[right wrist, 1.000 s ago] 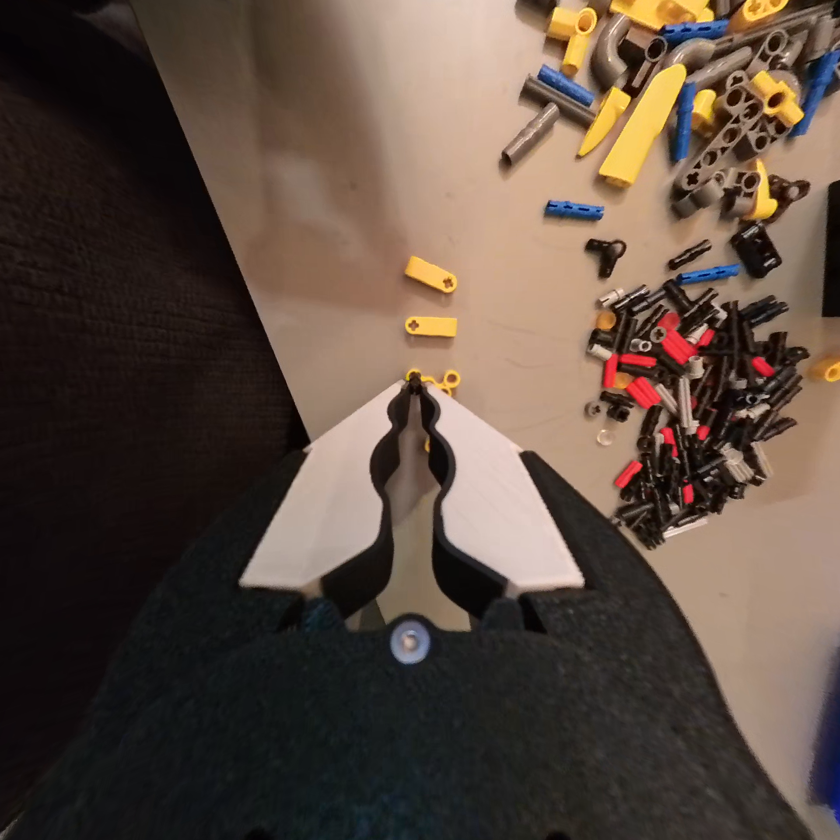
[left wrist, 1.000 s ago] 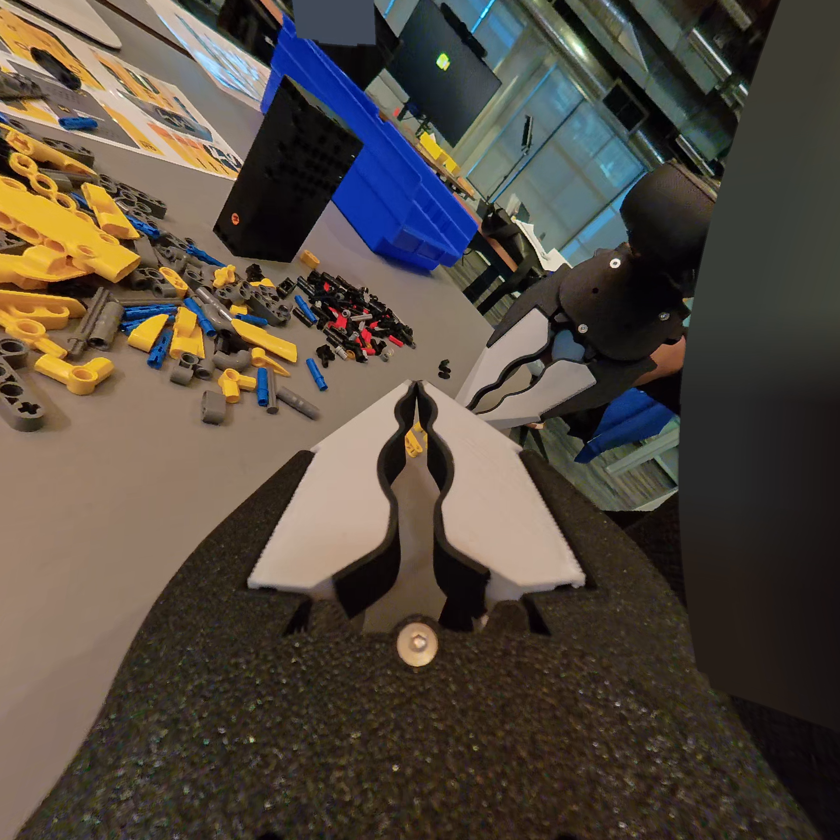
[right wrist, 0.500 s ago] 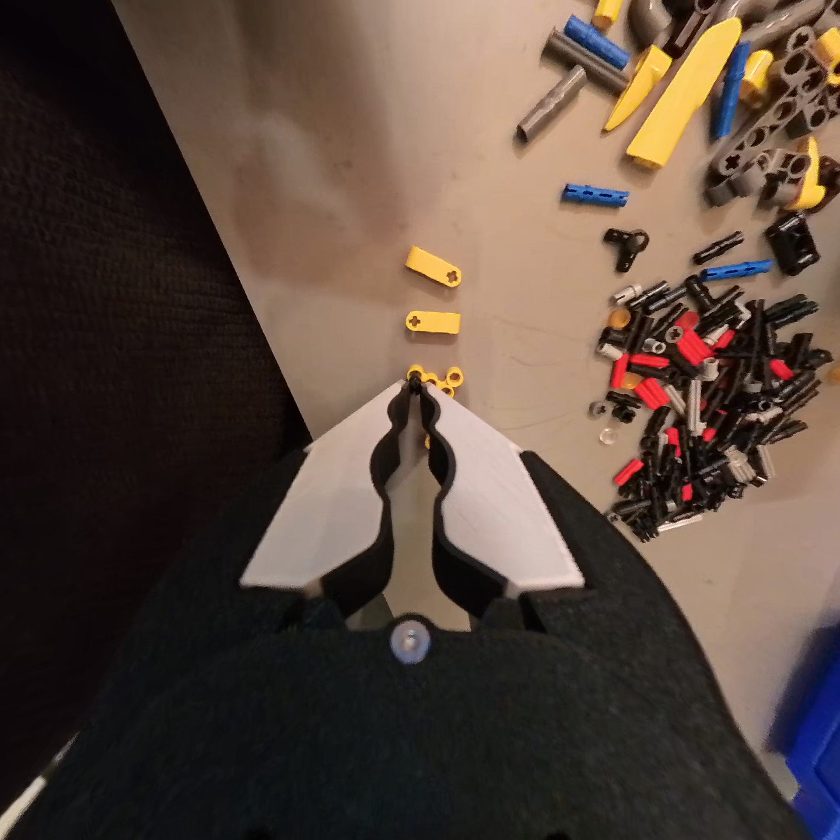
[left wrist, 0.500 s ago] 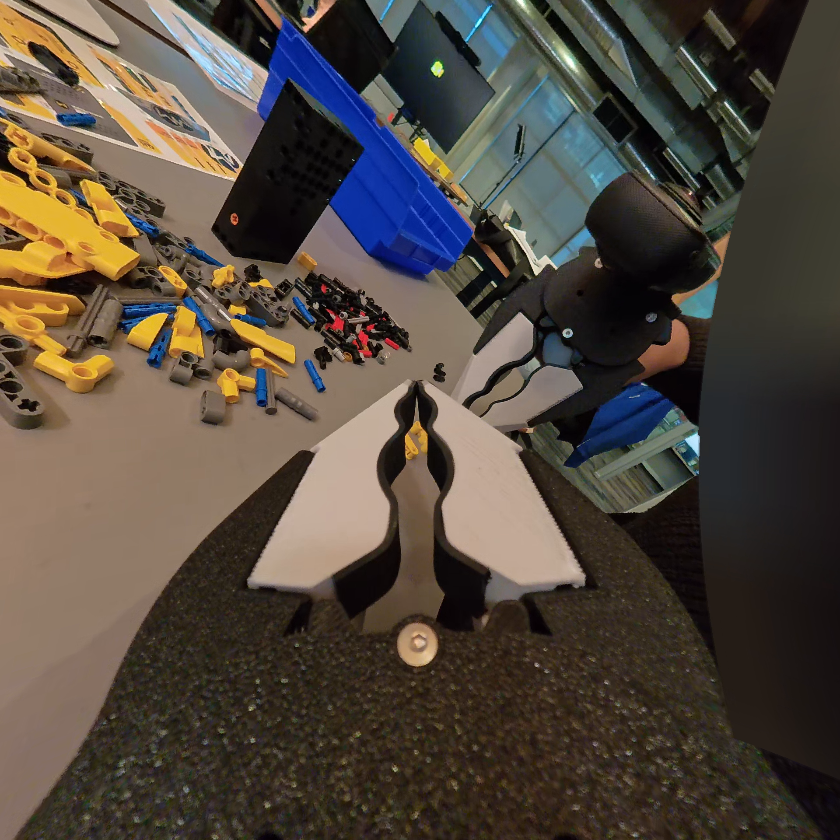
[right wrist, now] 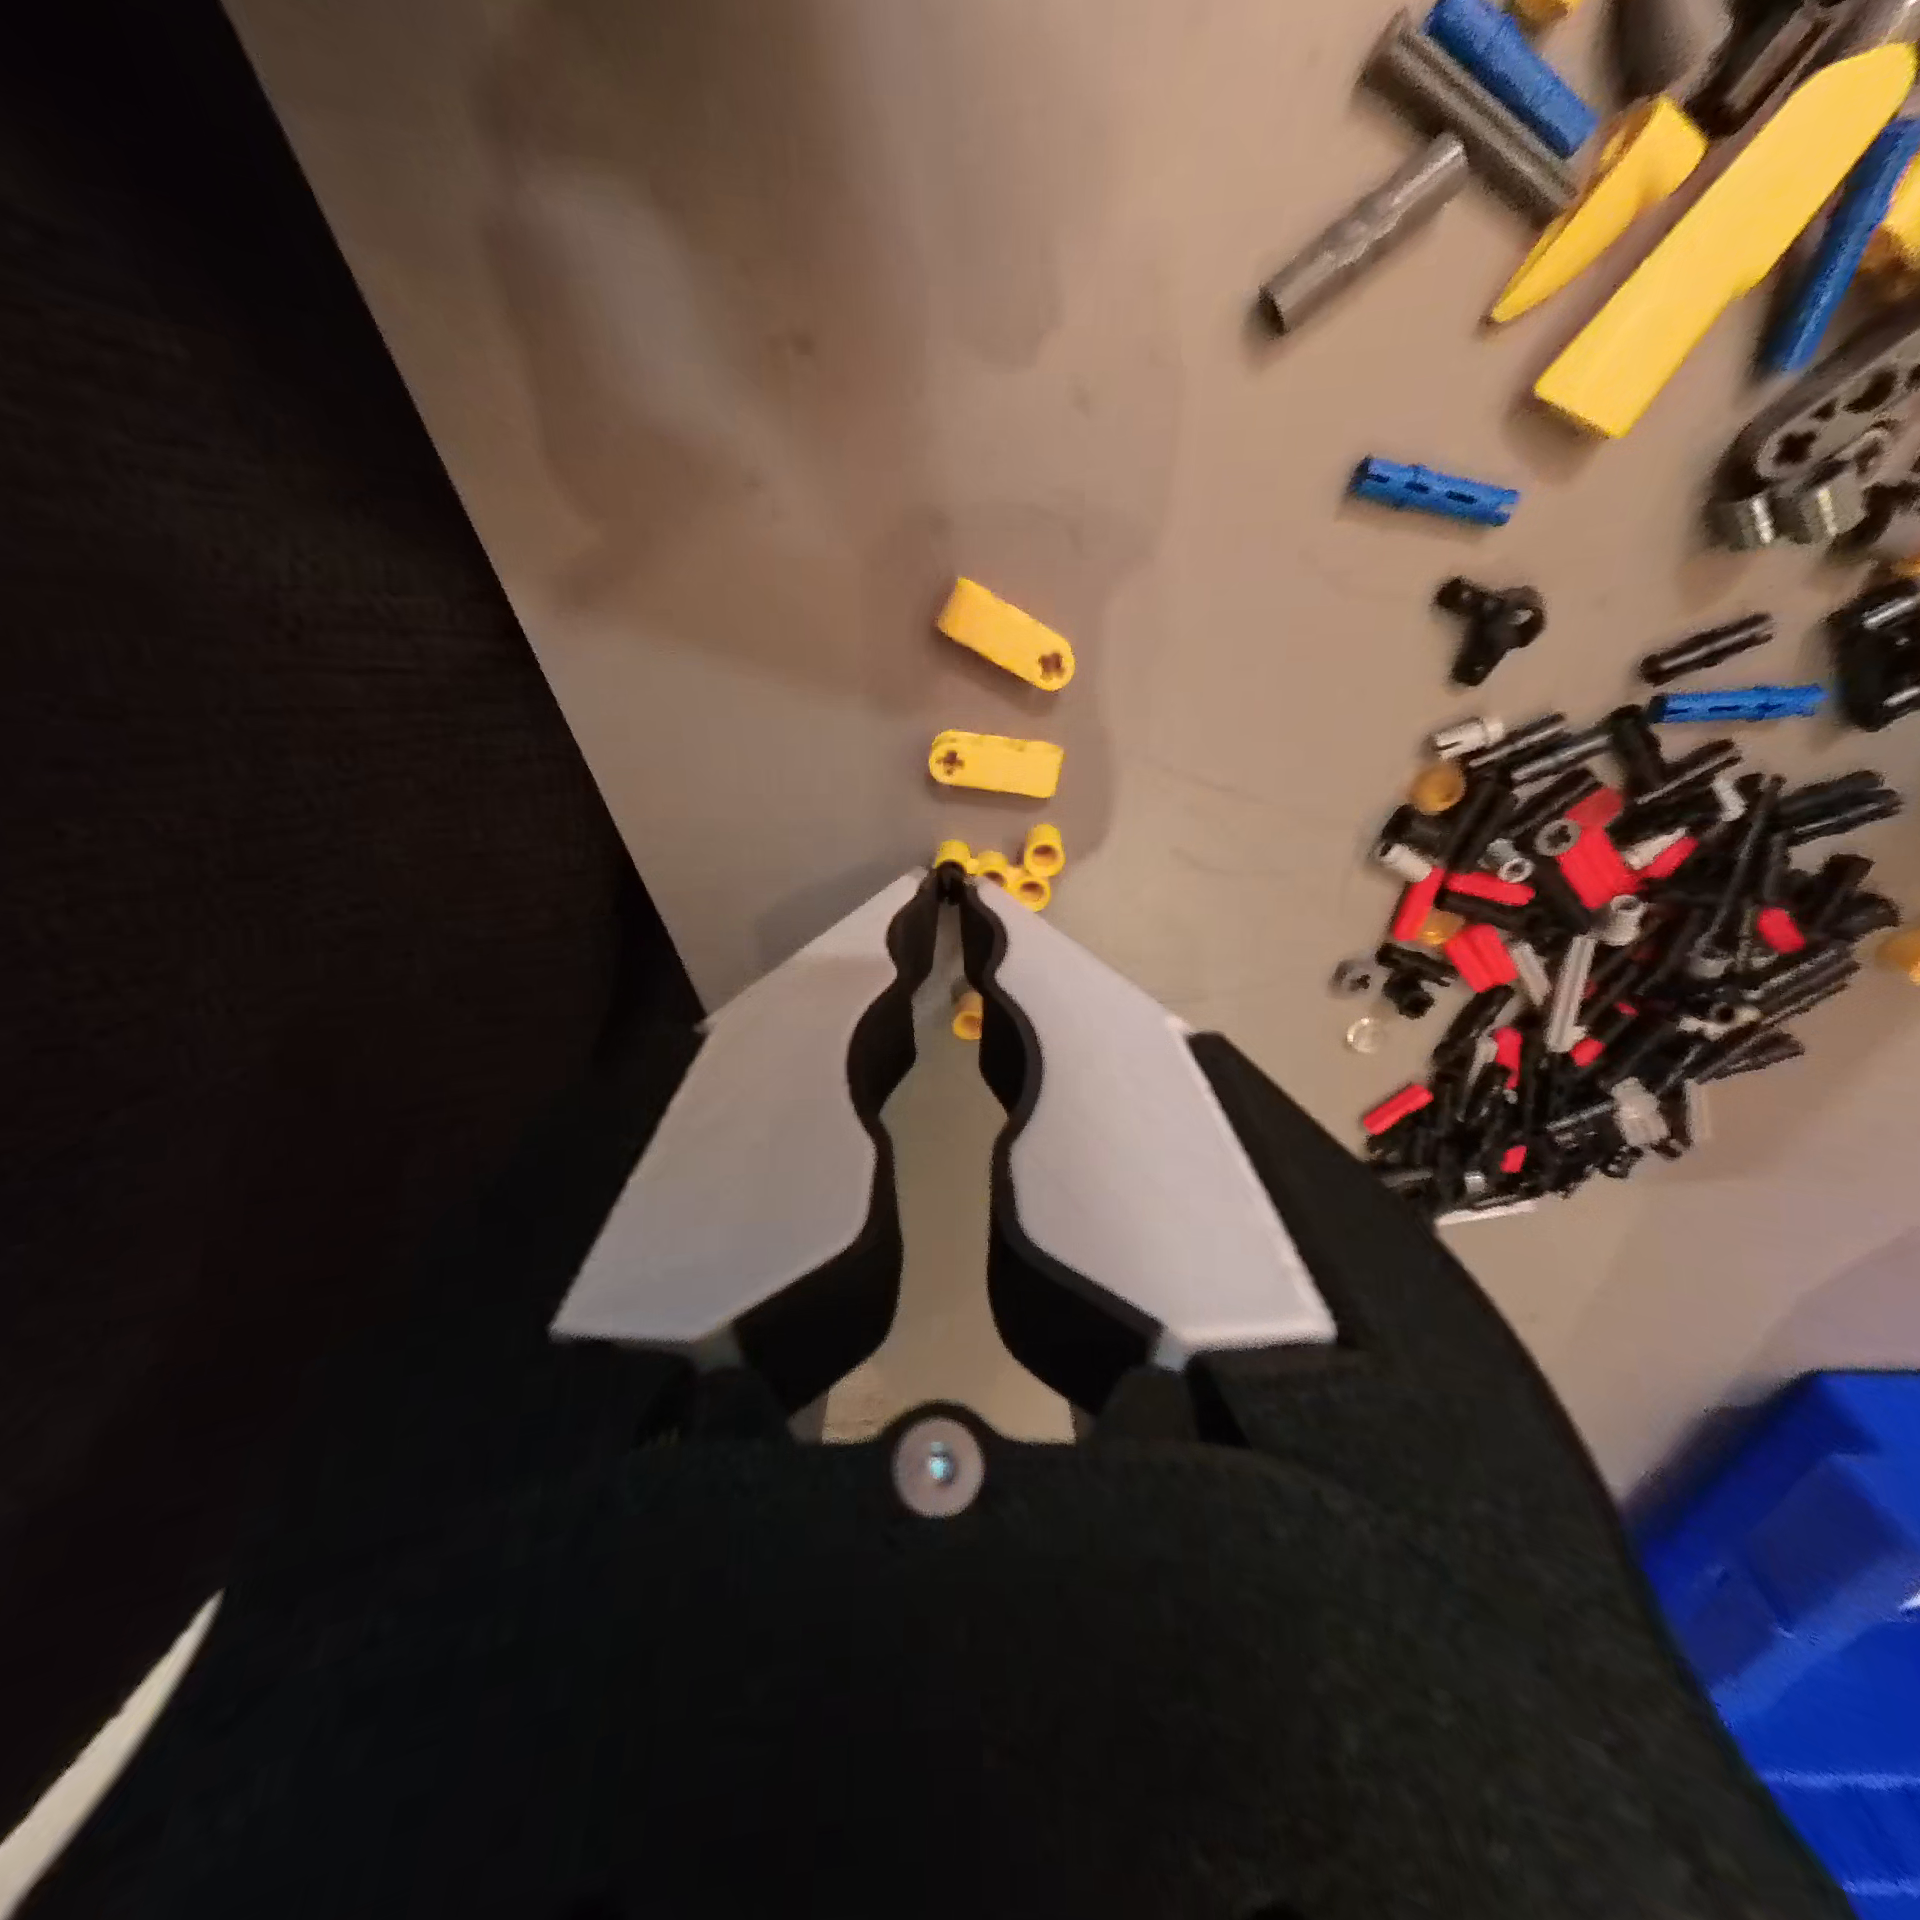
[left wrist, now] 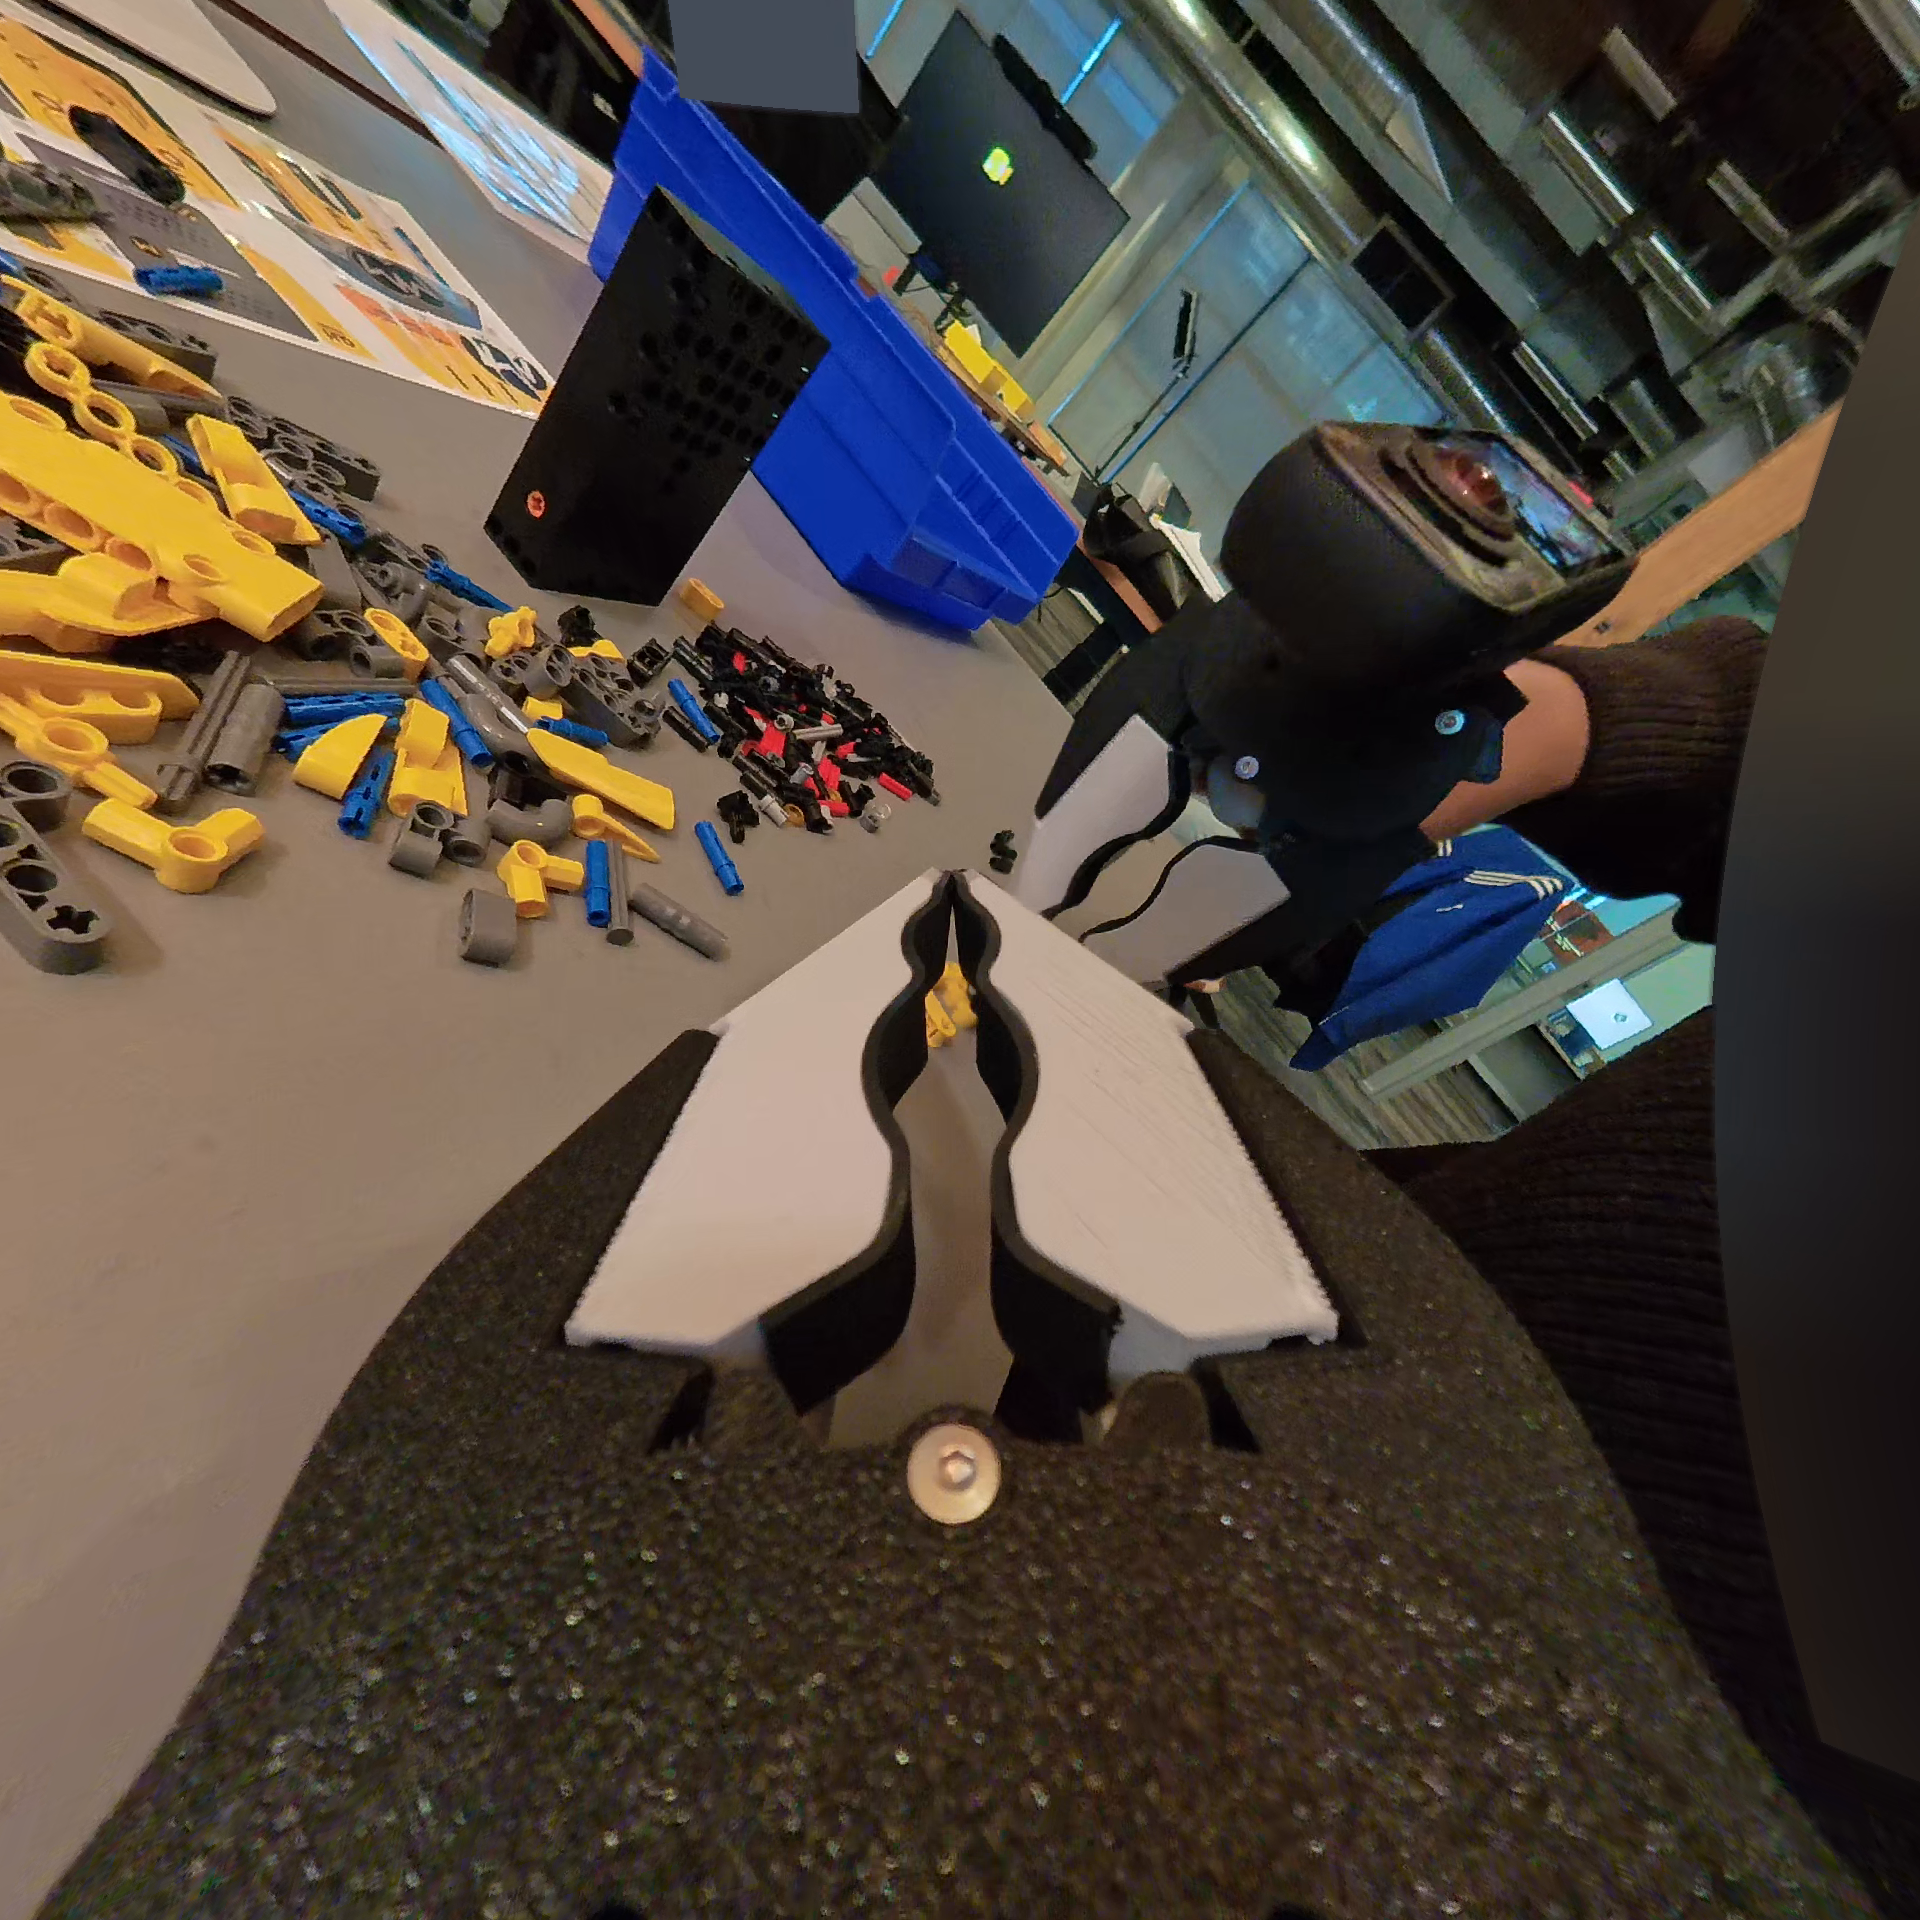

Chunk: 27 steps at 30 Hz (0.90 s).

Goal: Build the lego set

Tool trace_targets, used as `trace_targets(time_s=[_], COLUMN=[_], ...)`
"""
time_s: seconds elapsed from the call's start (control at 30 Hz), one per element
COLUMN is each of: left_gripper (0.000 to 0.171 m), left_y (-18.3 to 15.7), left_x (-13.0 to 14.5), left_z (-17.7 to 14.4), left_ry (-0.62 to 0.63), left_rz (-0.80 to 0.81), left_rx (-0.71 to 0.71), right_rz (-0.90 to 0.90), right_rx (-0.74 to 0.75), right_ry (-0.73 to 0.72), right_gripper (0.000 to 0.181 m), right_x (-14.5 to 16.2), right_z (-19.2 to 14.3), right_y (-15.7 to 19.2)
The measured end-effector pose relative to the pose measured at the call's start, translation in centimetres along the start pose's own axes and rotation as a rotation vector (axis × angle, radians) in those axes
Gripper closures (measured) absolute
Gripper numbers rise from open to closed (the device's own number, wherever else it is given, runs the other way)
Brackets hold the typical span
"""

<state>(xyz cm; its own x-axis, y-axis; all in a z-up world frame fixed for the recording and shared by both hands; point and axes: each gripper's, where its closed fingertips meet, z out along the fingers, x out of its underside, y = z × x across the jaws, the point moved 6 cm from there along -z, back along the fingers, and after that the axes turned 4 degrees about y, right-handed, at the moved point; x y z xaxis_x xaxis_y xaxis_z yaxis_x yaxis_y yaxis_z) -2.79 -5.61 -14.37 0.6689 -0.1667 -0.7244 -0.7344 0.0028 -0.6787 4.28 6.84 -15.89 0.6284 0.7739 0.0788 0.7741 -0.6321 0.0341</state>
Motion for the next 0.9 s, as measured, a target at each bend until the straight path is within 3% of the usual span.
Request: trace_targets(time_s=[0.4, 0.57, 0.9], left_gripper=[0.171, 0.171, 0.171], left_y=[0.0, -0.1, -0.2], left_x=[0.0, 0.0, 0.1], left_z=[-0.1, -0.1, 0.0], left_ry=[-0.004, -0.001, 0.007], left_rz=[-0.007, 0.003, 0.014], left_rx=[0.014, 0.007, 0.011], right_rz=[0.017, 0.055, 0.127], right_rx=[0.015, -0.025, 0.071], right_ry=[-0.067, -0.107, -0.258], right_gripper=[0.176, 0.166, 0.163], right_x=[0.3, 0.5, 2.1], right_z=[0.0, -0.1, -1.7], right_y=[0.1, 0.5, -0.5])
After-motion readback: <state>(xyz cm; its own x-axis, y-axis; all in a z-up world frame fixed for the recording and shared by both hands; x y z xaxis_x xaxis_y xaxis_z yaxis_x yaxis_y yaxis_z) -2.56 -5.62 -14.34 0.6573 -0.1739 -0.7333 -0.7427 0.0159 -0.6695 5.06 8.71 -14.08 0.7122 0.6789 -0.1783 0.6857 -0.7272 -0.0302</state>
